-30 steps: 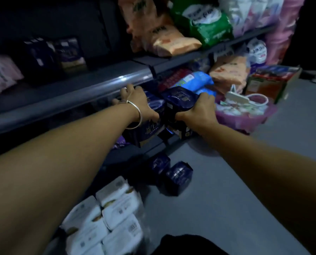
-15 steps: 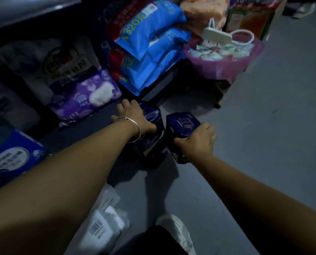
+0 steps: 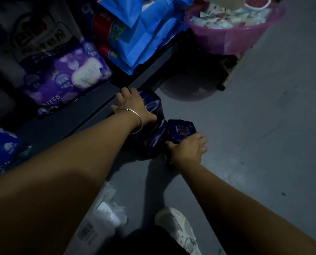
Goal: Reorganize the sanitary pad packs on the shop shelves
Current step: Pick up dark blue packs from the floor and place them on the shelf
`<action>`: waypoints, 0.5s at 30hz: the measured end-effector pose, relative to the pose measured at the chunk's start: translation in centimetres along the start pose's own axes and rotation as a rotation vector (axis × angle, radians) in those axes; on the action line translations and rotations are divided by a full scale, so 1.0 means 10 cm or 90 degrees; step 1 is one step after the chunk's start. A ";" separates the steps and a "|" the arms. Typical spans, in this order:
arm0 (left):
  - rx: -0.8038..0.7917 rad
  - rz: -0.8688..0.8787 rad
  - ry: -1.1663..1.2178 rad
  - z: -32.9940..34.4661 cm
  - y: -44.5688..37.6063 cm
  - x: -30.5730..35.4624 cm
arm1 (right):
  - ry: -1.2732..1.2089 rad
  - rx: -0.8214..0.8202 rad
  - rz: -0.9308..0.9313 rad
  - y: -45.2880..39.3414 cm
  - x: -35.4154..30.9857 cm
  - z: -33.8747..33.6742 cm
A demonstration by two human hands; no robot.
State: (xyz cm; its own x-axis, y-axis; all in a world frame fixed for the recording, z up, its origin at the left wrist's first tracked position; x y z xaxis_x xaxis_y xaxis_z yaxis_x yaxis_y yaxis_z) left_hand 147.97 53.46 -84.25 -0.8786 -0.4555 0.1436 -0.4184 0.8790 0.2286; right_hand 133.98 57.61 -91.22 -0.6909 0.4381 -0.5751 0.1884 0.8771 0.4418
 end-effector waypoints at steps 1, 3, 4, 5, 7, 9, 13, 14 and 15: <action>-0.003 -0.001 0.004 0.03 -0.01 0.00 | -0.034 -0.042 0.007 0.02 0.01 0.08; -0.009 -0.001 0.003 0.08 -0.02 -0.01 | -0.076 -0.137 0.019 0.08 0.03 0.21; -0.010 0.001 0.000 0.10 -0.03 -0.02 | -0.084 -0.172 0.030 0.08 0.03 0.26; -0.010 0.004 -0.004 0.11 -0.03 -0.04 | -0.091 -0.192 0.042 0.07 0.02 0.29; -0.006 0.010 -0.006 0.11 -0.05 -0.08 | -0.092 -0.201 0.066 0.01 -0.02 0.32; 0.001 0.008 -0.005 0.09 -0.08 -0.12 | -0.050 -0.193 0.054 -0.03 -0.03 0.34; 0.021 0.005 -0.016 0.04 -0.14 -0.21 | 0.035 -0.161 -0.006 -0.05 -0.02 0.35; 0.019 0.005 -0.020 0.04 -0.16 -0.23 | 0.047 -0.163 -0.008 -0.06 -0.02 0.35; 0.014 0.005 -0.026 0.05 -0.18 -0.26 | 0.064 -0.171 -0.006 -0.07 -0.03 0.35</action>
State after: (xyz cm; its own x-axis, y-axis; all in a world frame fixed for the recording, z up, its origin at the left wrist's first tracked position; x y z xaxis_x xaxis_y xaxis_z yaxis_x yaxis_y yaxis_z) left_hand 150.85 53.13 -85.53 -0.8905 -0.4424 0.1062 -0.4157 0.8859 0.2057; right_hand 136.50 57.57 -93.80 -0.7601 0.3962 -0.5150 -0.0009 0.7920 0.6106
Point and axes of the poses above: each hand's wrist, its own y-axis away from the middle knuckle, its own z-axis out of the palm, x = y × z, the point moved 1 cm from there along -y, towards the middle knuckle
